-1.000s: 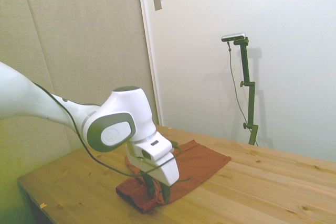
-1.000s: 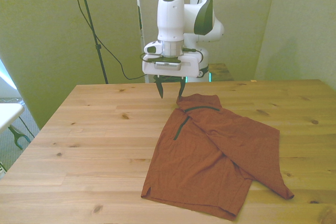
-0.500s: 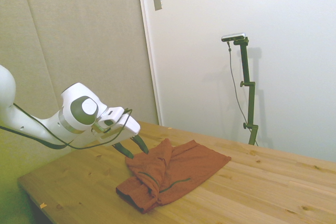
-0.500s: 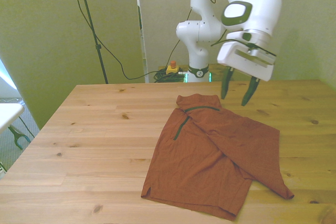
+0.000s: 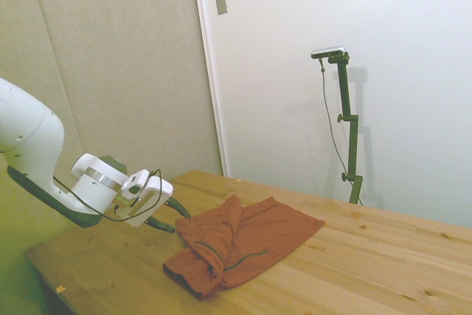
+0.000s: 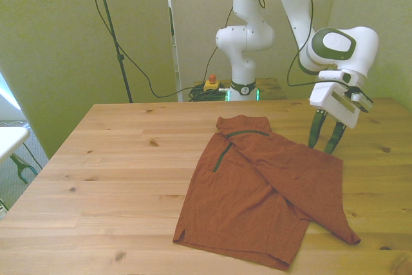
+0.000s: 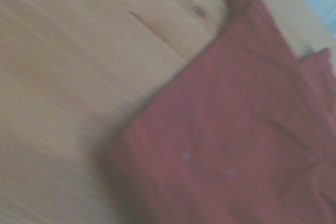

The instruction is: Fold the shorts

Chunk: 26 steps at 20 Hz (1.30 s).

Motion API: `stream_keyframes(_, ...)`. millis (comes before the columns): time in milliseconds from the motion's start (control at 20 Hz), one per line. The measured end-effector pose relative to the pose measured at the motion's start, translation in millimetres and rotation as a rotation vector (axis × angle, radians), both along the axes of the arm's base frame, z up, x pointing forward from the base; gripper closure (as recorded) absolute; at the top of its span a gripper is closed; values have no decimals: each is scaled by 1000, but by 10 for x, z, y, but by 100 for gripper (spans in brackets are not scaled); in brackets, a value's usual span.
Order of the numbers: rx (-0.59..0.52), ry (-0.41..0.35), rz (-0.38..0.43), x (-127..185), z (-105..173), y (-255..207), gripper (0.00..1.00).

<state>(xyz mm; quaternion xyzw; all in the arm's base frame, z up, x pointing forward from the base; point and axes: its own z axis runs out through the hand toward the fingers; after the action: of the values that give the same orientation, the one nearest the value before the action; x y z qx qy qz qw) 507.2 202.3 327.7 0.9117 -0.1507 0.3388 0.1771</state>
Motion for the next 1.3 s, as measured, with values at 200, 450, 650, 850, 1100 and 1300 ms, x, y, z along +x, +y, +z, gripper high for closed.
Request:
stream_keyframes(200, 2, -3, 3, 46, -10, 95, 0)
stream_keyframes(450, -26, 1, -41, 121, -19, -71, 100)
stream_keyframes(650, -27, -1, -63, 230, -33, -180, 100)
stream_keyframes(850, -22, -2, -64, 322, -63, -159, 100)
stream_keyframes(1100, -17, 0, -64, 408, -109, -128, 100)
stream_keyframes(1300, -11, 1, -61, 472, -145, -98, 100)
